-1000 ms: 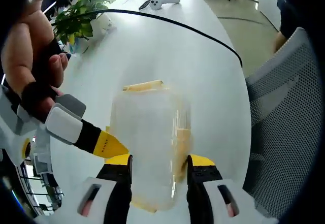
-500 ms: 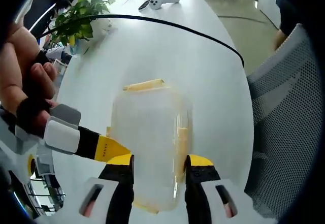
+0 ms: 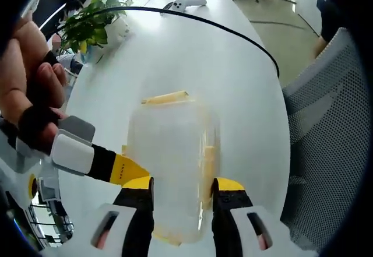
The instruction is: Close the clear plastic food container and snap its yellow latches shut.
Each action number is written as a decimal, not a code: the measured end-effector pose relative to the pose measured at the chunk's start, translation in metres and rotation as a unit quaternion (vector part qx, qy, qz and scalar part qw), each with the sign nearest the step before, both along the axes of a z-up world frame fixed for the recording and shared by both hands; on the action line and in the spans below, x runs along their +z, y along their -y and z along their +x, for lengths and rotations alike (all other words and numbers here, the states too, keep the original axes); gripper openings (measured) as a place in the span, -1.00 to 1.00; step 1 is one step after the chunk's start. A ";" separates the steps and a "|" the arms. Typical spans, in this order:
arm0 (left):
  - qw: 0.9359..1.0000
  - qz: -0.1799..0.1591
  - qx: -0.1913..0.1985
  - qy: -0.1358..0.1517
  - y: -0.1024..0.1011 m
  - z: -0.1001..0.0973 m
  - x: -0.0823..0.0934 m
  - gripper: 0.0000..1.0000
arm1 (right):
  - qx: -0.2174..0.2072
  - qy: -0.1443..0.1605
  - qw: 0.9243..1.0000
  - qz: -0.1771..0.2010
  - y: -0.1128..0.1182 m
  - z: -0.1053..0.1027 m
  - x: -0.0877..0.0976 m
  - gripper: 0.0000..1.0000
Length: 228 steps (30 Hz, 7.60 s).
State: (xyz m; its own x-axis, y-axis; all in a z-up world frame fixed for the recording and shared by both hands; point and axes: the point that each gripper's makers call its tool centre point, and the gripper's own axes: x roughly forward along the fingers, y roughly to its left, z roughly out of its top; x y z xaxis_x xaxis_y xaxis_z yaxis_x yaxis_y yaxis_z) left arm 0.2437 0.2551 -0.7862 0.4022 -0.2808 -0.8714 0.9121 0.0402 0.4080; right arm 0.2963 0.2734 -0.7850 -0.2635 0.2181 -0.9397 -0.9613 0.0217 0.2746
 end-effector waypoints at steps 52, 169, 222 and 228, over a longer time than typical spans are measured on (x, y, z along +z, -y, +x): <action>0.991 -0.015 0.013 -0.129 -0.024 -0.011 0.007 0.46 | -0.072 0.087 0.987 0.113 0.029 -0.015 0.024 0.14; 0.987 0.060 -0.007 -0.148 -0.075 0.029 -0.039 0.71 | -0.040 0.160 0.983 0.075 0.019 -0.035 -0.026 0.55; 0.987 0.040 -0.002 -0.155 -0.176 0.029 -0.039 0.73 | -0.037 0.170 0.982 0.072 -0.084 -0.034 -0.029 0.57; 0.987 0.044 0.000 -0.156 -0.176 0.030 -0.039 0.73 | -0.035 0.169 0.983 0.069 -0.084 -0.033 -0.029 0.58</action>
